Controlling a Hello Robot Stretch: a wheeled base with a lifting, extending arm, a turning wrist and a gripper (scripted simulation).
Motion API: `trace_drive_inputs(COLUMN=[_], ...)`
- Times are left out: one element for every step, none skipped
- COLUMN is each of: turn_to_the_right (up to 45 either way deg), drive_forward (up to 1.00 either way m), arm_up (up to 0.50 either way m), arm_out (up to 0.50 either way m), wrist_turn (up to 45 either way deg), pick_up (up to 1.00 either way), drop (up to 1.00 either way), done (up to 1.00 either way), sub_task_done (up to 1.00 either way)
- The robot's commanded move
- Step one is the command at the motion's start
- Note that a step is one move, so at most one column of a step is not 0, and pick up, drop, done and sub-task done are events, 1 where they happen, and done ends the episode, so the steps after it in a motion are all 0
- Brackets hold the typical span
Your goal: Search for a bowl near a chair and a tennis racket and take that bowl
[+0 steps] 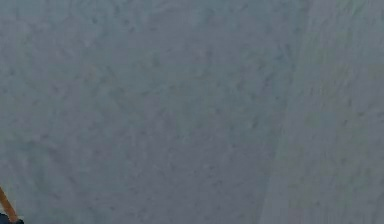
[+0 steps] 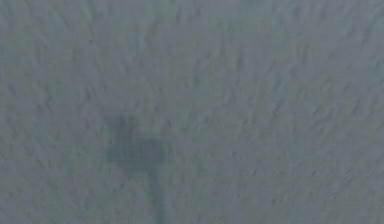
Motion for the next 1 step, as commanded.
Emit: trace_drive_inputs(turn_to_the_right=[3.0], drive_forward=[0.0], arm_up=[0.0], arm_out=[0.0], wrist_turn=[0.0], pick_up=[0.0], drop=[0.0], done=[0.0], sub_task_done=[0.0])
